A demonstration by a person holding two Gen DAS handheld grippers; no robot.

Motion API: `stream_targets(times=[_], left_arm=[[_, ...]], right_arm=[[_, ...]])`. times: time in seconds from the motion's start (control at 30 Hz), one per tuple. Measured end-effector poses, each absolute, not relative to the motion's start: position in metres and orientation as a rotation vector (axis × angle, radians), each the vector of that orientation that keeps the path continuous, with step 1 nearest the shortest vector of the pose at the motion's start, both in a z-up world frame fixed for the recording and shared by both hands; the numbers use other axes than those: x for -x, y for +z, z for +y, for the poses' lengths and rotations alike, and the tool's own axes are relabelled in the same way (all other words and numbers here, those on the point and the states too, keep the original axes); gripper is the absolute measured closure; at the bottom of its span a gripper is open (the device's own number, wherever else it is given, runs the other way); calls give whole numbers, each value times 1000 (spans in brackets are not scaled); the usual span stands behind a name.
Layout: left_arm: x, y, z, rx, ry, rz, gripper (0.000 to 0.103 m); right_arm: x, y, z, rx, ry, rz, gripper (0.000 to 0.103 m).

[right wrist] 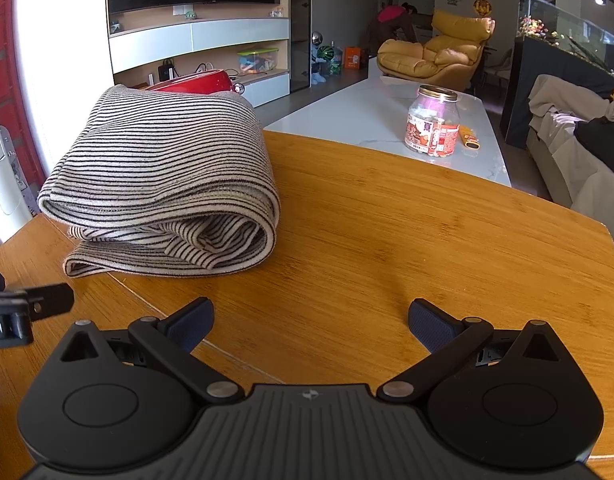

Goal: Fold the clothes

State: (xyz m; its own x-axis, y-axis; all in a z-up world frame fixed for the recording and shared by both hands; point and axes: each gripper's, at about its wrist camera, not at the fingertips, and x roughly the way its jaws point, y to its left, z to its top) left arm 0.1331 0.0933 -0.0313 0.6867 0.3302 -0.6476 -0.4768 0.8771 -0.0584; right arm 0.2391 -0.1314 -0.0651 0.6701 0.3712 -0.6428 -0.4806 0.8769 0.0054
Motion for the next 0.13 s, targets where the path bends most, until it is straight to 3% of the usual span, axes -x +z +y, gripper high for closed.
stream_targets(times=[0.13], left_arm=[[-100, -17, 121, 232, 541, 479, 0]], right_arm=[[-209, -65, -90, 185, 525, 683, 0]])
